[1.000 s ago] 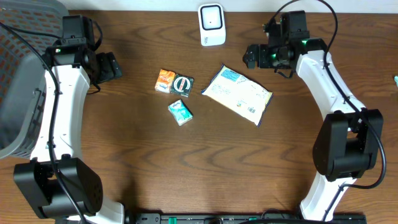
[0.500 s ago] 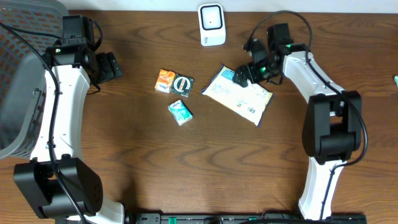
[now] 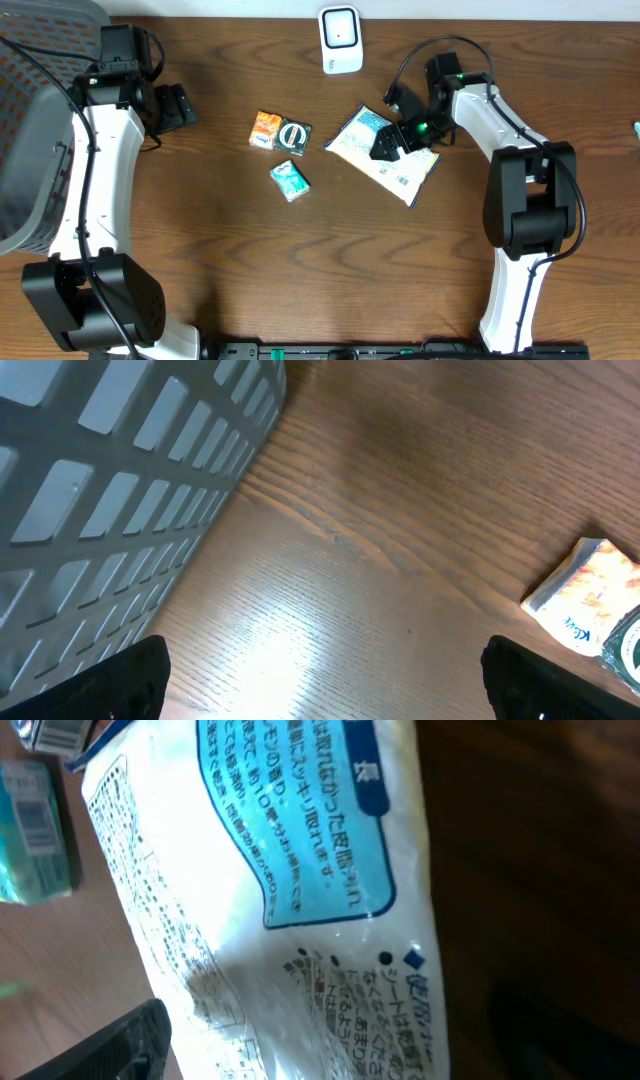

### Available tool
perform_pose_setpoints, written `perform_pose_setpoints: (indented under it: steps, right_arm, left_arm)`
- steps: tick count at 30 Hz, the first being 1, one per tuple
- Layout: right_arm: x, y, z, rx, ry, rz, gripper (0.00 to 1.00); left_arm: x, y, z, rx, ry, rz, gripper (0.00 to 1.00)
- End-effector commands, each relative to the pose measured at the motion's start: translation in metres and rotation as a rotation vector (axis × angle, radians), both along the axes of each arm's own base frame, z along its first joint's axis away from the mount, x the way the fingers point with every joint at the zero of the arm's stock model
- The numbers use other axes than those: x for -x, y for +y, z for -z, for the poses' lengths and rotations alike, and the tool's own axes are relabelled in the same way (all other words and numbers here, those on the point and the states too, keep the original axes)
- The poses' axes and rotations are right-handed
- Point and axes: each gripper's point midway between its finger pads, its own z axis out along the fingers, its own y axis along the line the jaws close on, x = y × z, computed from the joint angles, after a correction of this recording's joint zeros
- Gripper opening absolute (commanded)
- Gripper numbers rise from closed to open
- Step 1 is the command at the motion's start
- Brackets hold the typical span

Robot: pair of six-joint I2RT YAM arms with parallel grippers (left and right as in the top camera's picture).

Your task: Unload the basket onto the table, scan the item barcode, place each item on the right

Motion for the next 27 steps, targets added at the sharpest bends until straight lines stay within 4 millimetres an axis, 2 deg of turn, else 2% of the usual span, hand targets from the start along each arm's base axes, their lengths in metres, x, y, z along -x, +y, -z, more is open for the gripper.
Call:
perform_pose_setpoints:
  steps: [1, 2, 4, 8, 11, 14, 18, 22, 27]
  right_arm:
    - [0.008, 0.003, 0.004, -0.004, 0.009, -0.026, 0.92]
    - [0.010, 0.003, 0.006, -0.003, 0.015, -0.026, 0.88]
    - [0.015, 0.002, 0.013, -0.002, 0.029, -0.022, 0.67]
    - [0.023, 0.001, 0.024, 0.001, 0.063, 0.007, 0.32]
    - [0.029, 0.002, 0.027, -0.004, 0.091, 0.024, 0.01]
    - [0.029, 0.009, 0.022, -0.051, 0.122, 0.059, 0.01]
    - [0.029, 0.033, -0.003, -0.251, 0.154, 0.060, 0.01]
    - [0.020, 0.051, -0.048, -0.522, 0.148, 0.049, 0.01]
    - [0.006, 0.051, -0.111, -0.858, 0.086, 0.011, 0.01]
  left_arm:
    - [0.001, 0.000, 0.006, 0.001, 0.018, 0.007, 0.98]
    - [0.001, 0.000, 0.006, 0.001, 0.018, 0.007, 0.98]
    - [0.001, 0.000, 0.006, 0.001, 0.018, 0.007, 0.98]
    - [0.001, 0.000, 0.006, 0.001, 0.018, 0.007, 0.97]
    - [0.001, 0.000, 0.006, 0.001, 0.018, 0.007, 0.97]
    - [0.001, 0.000, 0.006, 0.001, 0.018, 0.007, 0.98]
    - [0.001, 0.000, 0.006, 0.001, 0.018, 0.007, 0.98]
    - [0.001, 0.000, 0.006, 0.001, 0.018, 0.007, 0.98]
    - [0.001, 0.000, 0.006, 0.001, 0.018, 0.007, 0.97]
